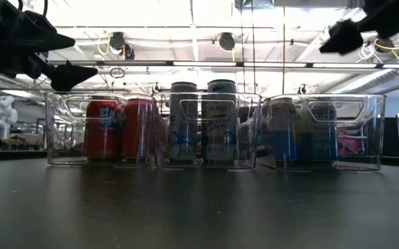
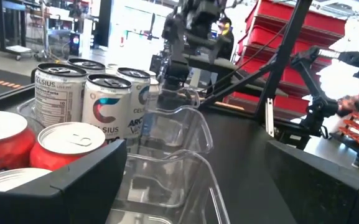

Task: Sort soda cans
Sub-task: Return to Home Position

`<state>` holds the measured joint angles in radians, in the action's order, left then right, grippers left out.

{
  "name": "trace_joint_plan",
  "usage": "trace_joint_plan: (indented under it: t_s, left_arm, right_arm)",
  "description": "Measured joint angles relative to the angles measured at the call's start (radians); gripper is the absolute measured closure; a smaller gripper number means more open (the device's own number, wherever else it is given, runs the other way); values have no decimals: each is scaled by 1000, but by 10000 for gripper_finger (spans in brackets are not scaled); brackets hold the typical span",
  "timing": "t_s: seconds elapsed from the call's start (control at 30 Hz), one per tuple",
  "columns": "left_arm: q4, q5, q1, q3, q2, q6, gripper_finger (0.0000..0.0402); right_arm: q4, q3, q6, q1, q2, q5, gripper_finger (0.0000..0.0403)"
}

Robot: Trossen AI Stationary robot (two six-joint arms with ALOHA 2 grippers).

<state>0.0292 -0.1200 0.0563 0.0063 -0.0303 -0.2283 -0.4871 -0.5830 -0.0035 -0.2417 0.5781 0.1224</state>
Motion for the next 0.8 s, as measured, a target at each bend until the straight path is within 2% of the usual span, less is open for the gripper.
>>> trace_joint_plan:
  t_s: [0.1, 0.3, 0.6, 0.7, 0.8]
  left_arm:
    - [0, 0, 0, 0, 0, 0, 13]
    - [0, 1, 0, 0, 0, 0, 13]
    - [0, 1, 0, -1, 0, 0, 13]
    - [1, 3, 0, -1, 0, -2, 13]
    - [1, 4, 0, -1, 0, -2, 13]
  right_arm:
    - [165, 158, 15, 0, -66, -50, 21]
    - [374, 364, 29, 35, -243, -4, 21]
    - [410, 525, 38, 128, -559, -16, 21]
    - [469, 537, 44, 150, -578, -20, 21]
    - [457, 542, 101, 169, -578, 35, 21]
